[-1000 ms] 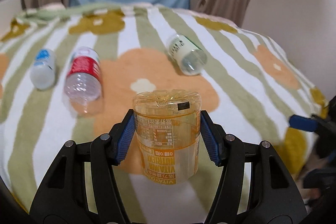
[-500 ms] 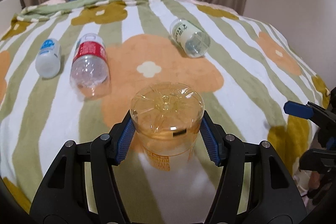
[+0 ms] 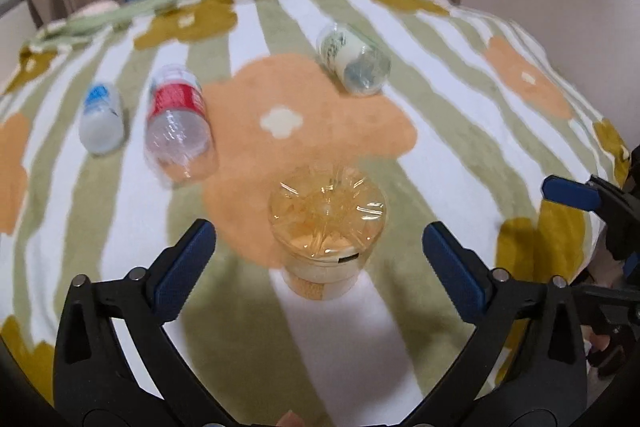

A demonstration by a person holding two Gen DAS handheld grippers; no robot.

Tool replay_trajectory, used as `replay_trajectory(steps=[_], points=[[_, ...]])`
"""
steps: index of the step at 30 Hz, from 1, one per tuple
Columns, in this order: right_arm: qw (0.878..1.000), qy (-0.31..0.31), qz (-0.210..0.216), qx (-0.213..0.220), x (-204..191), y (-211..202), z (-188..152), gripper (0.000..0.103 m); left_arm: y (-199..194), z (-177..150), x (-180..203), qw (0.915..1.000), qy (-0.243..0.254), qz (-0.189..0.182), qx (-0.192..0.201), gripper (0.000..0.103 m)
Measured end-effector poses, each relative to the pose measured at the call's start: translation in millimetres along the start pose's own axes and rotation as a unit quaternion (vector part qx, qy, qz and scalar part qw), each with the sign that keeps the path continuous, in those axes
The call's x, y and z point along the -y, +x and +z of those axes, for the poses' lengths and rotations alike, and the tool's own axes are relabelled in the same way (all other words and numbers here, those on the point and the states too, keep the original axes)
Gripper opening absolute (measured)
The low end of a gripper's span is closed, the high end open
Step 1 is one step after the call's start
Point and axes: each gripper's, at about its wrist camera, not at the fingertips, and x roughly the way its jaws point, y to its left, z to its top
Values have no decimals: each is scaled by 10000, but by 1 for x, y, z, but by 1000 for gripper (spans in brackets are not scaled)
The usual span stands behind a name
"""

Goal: Flip cup upside down

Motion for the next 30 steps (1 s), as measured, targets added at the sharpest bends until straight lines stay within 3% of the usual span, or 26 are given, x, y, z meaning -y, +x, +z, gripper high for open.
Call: replay_trajectory(steps=[6, 10, 14, 17, 22, 30], points=[[9997, -106, -100, 181, -20, -19, 10, 103, -56, -2, -11, 9984, -74, 146, 533, 103], [9971, -257, -284, 656, -39, -48, 28, 103, -109, -3, -20, 9927, -120, 355, 1144, 103], [9852, -424, -1015, 1314, -70, -79, 52, 103, -160, -3, -28, 9830, -198, 444, 1768, 103], [9690, -418, -1719, 1726, -93, -93, 61, 103, -191, -8, -33, 9749, -177, 576, 2141, 103], [9439, -552, -2544, 2032, -118, -93, 47, 103, -218, -24, -43, 9661, -177, 685, 2482, 103], [9423, -294, -2618, 2067, -123, -94, 35, 103, -228, -39, -56, 9633, -309, 620, 2593, 103]])
